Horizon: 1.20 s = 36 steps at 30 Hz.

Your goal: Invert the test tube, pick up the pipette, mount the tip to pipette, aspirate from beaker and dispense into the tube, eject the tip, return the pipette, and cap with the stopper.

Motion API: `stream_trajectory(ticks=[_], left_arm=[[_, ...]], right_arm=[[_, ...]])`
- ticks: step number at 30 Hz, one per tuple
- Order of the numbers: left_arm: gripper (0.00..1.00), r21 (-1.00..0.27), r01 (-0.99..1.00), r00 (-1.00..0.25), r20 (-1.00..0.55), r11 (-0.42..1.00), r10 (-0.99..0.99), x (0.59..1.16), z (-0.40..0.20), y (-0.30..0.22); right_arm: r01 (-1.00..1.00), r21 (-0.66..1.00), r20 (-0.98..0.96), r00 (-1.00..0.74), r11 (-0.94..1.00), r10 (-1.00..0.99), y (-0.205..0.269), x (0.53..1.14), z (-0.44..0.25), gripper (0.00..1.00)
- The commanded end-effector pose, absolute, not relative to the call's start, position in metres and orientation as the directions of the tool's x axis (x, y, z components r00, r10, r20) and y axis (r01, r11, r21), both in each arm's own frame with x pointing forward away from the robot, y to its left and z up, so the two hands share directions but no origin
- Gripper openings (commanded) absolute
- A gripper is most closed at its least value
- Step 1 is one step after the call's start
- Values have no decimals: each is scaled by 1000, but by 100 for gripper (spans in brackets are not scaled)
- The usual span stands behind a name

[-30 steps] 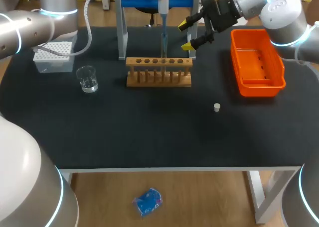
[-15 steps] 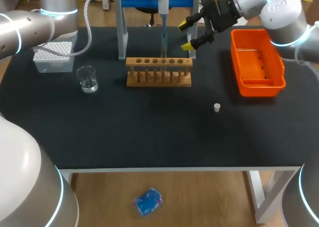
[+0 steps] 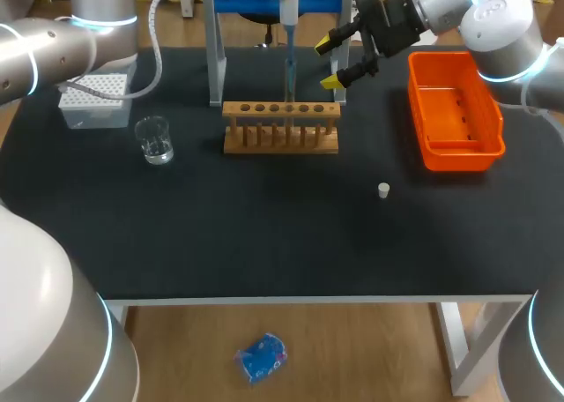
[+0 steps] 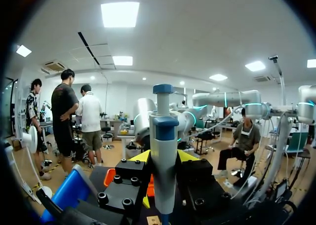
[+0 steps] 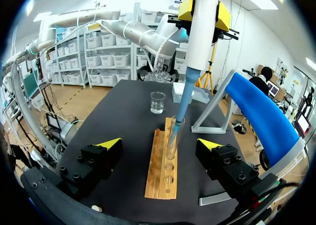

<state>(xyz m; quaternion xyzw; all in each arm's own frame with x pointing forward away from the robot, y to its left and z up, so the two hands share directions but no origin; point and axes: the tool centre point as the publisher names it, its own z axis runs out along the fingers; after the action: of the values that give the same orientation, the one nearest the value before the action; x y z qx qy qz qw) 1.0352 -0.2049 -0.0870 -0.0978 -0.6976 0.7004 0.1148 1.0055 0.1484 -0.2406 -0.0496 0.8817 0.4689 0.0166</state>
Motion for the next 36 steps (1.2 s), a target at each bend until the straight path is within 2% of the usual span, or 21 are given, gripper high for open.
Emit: stream_trajectory(ticks=[1,9,23,36], left_arm=[[0,-1000,-24,-954,23,0,299,1036,-87,-205],[0,-1000,-24,-954,23,0,299,1036,-87,-205],[0,-1000,-24,-954,23,0,299,1036,-87,-205],[0,-1000,-24,-954,23,0,299,1036,-87,-205]], right_arm=[[-103,824,-76,-995,557,-72,148,1005,-240,100],[-125,836,-101,-992,534,-73,137,1009,-224,100],[-184,877,-160,-983,444,-92,106,1007,-135,100],[-110,922,-121,-993,370,7,97,1011,-62,100]])
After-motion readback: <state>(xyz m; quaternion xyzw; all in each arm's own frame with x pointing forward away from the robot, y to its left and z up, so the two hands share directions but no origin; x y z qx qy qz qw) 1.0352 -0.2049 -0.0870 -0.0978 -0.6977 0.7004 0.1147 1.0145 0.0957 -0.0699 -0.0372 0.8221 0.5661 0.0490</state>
